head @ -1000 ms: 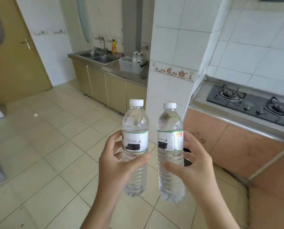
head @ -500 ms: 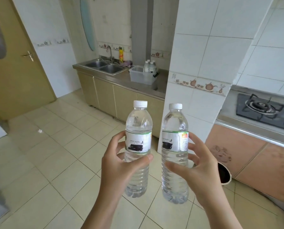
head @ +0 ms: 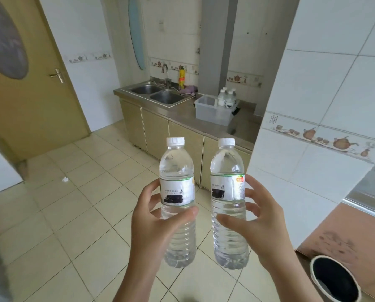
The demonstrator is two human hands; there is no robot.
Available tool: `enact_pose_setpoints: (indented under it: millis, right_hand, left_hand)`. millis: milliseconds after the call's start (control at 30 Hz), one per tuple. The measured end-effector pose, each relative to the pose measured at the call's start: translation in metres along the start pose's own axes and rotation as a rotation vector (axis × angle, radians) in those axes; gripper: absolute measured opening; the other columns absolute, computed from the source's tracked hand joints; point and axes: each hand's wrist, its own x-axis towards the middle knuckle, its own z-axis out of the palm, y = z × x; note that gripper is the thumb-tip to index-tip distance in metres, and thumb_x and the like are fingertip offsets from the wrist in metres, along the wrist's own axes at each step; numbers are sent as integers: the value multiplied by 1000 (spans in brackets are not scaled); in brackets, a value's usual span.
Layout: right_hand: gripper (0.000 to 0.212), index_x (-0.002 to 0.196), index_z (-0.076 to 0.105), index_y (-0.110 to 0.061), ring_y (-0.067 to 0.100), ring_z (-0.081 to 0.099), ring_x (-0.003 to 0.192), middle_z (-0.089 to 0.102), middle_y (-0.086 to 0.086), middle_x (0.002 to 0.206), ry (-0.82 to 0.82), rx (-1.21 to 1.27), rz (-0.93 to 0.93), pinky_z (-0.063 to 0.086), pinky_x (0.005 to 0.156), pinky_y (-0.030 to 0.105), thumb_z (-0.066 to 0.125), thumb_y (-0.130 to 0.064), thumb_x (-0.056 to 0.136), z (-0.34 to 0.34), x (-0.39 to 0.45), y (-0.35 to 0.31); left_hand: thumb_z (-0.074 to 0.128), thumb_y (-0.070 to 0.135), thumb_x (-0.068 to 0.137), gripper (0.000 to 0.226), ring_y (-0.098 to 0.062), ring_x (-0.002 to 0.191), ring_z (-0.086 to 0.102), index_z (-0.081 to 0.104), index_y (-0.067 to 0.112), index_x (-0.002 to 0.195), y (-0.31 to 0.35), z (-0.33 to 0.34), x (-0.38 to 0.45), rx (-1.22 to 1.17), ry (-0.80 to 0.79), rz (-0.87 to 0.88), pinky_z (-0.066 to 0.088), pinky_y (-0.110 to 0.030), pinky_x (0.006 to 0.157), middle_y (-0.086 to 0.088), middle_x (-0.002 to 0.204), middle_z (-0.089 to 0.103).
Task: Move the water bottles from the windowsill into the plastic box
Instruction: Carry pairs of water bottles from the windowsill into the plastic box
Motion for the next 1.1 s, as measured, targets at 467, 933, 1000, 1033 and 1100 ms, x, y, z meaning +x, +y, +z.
enact_pose_setpoints:
  millis: [467, 933, 1000, 1033, 1100]
  right_hand:
    - [87, 119, 54, -50, 2, 66, 87, 68, -18, 103, -2, -12, 58, 51, 70, 23, 91, -13, 49, 48, 245, 54]
    - [92, 122, 51, -51, -1, 64, 89, 69, -17, 101, 168, -69, 125, 50, 70, 20, 90, -11, 48, 132, 472, 118]
    - [92, 122, 51, -51, 0, 65, 89, 69, -17, 102, 204, -78, 132, 50, 72, 25, 90, -11, 48, 145, 503, 124]
    - [92, 121, 51, -51, 0, 65, 89, 68, -19, 102, 223, -80, 135, 50, 72, 25, 90, -11, 48, 151, 519, 127]
    - [91, 120, 51, -52, 0, 65, 88, 67, -23, 103, 239, -93, 135, 50, 71, 24, 89, -11, 49, 158, 546, 134]
  left_hand:
    - [90, 38, 36, 79, -4, 85, 73, 61, 54, 107, -18, 53, 243, -33, 47, -35, 54, -29, 71, 17, 101, 74]
    - [89, 38, 37, 74, 3, 79, 72, 62, 50, 105, -58, 97, 527, -26, -189, -60, 50, -7, 57, 24, 95, 73]
    - [89, 37, 39, 71, 6, 81, 70, 62, 53, 103, -57, 104, 567, -21, -235, -50, 51, -8, 58, 26, 95, 73]
    - [90, 37, 40, 70, 6, 82, 71, 62, 54, 102, -57, 109, 587, -17, -255, -48, 53, -11, 58, 25, 96, 73]
    - [91, 36, 42, 70, -2, 83, 73, 61, 54, 103, -59, 119, 622, -8, -288, -60, 58, -22, 65, 18, 97, 75]
